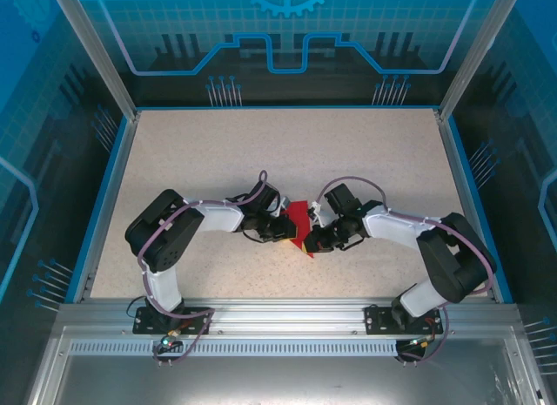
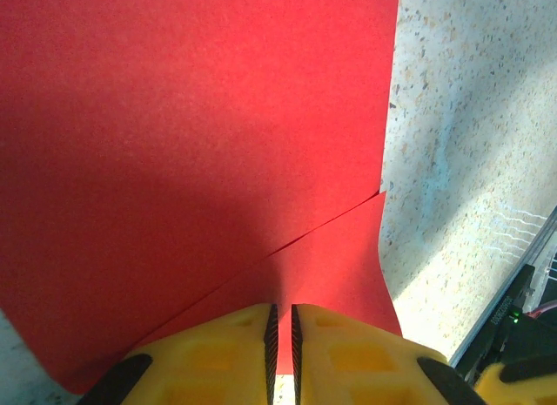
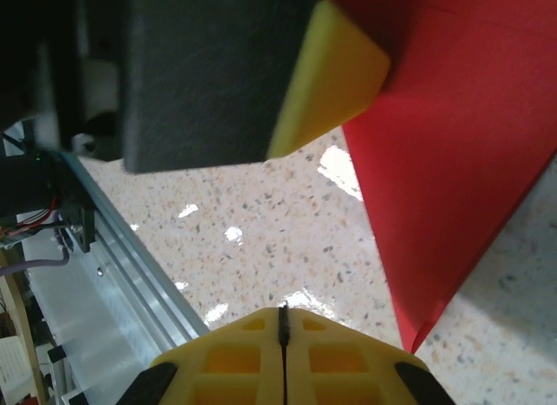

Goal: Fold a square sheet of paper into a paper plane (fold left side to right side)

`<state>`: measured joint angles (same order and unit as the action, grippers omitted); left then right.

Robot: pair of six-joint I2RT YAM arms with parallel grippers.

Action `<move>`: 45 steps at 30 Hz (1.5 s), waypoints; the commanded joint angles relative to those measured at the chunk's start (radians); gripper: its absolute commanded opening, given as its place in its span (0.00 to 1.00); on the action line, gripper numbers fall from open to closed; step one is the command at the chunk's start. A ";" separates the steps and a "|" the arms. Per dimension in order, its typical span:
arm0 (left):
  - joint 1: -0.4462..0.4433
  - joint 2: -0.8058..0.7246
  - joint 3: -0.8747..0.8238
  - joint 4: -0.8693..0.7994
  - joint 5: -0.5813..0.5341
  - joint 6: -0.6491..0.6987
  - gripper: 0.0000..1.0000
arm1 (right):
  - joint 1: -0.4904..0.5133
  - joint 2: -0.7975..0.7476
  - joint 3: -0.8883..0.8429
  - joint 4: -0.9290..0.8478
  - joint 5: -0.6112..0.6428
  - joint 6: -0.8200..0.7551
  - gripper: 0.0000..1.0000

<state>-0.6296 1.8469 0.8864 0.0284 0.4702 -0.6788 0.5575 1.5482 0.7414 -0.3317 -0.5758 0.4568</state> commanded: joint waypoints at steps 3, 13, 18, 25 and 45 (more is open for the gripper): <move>-0.005 0.021 -0.033 -0.089 -0.049 0.022 0.16 | 0.004 0.085 0.027 -0.026 0.042 0.010 0.05; -0.005 0.020 -0.027 -0.096 -0.052 0.025 0.16 | 0.007 0.121 -0.038 -0.025 0.105 0.029 0.05; -0.005 0.020 -0.024 -0.098 -0.053 0.027 0.16 | 0.002 0.089 -0.098 -0.028 0.120 0.053 0.04; -0.005 0.018 -0.024 -0.099 -0.055 0.028 0.16 | -0.001 -0.012 -0.128 -0.051 0.094 0.075 0.04; -0.005 0.017 -0.026 -0.089 -0.051 0.024 0.16 | 0.073 0.081 0.033 0.139 0.106 0.322 0.02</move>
<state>-0.6296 1.8465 0.8867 0.0284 0.4686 -0.6785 0.6056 1.5906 0.7406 -0.2256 -0.4835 0.7303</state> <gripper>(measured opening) 0.163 0.045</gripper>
